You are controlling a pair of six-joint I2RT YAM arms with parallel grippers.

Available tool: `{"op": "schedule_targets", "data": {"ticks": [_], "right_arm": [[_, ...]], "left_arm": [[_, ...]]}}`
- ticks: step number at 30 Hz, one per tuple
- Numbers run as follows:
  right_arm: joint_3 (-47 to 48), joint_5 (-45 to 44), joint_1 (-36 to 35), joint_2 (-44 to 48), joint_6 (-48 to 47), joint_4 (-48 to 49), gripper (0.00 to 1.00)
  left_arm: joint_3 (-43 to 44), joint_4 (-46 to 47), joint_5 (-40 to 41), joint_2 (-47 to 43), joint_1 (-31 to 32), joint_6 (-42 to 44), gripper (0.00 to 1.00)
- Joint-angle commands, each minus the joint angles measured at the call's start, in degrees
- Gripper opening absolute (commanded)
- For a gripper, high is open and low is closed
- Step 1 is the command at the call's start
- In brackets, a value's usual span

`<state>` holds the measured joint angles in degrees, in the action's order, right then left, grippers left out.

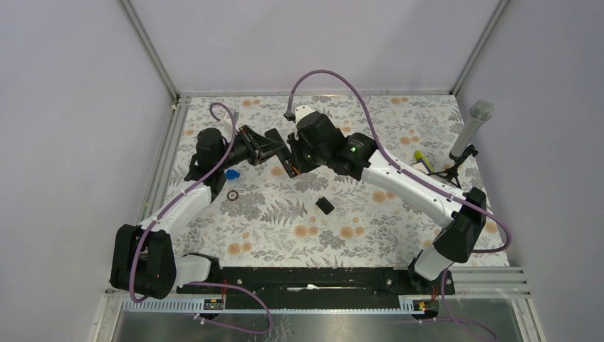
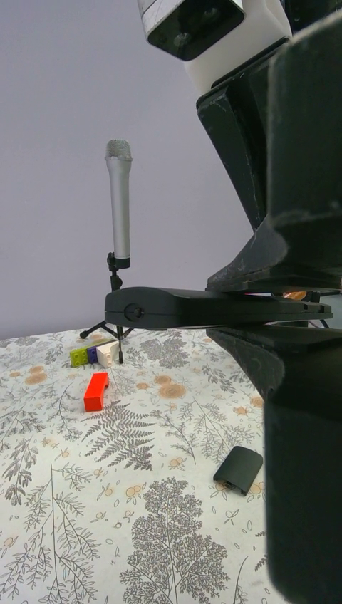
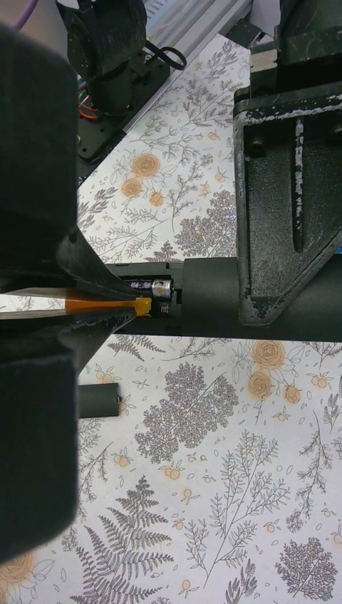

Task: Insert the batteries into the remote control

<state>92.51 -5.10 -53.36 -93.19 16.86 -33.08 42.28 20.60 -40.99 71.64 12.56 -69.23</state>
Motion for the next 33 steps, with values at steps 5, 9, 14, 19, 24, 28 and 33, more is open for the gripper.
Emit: {"op": "schedule_targets", "data": {"ticks": [5,9,14,19,24,28,33], "right_arm": [[1.27,-1.27,0.04,3.61,2.99,3.43,0.23],[-1.04,-3.54,0.80,6.65,5.61,4.93,0.33],[-10.00,-3.57,2.52,12.78,11.79,12.15,0.57],[-22.73,1.07,3.57,19.86,22.81,27.00,0.73],[-31.03,3.41,3.63,23.07,32.18,38.57,0.78],[-33.48,4.45,3.62,22.98,37.98,43.08,0.79],[-34.37,2.12,3.61,22.02,42.29,45.60,0.68]], "left_arm": [[0.18,6.54,-2.42,-0.91,-1.50,-1.78,0.00],[0.03,7.58,-3.00,-0.47,-2.36,-2.53,0.00],[0.26,8.83,-3.79,-0.28,-3.12,-3.72,0.00],[-0.24,12.68,-5.01,-0.05,-3.50,-7.88,0.00],[-1.45,19.01,-5.49,0.32,-3.50,-13.90,0.00],[-2.37,22.83,-4.72,0.63,-3.50,-17.57,0.00],[-2.71,23.92,-3.11,0.15,-3.42,-18.61,0.00]]}}
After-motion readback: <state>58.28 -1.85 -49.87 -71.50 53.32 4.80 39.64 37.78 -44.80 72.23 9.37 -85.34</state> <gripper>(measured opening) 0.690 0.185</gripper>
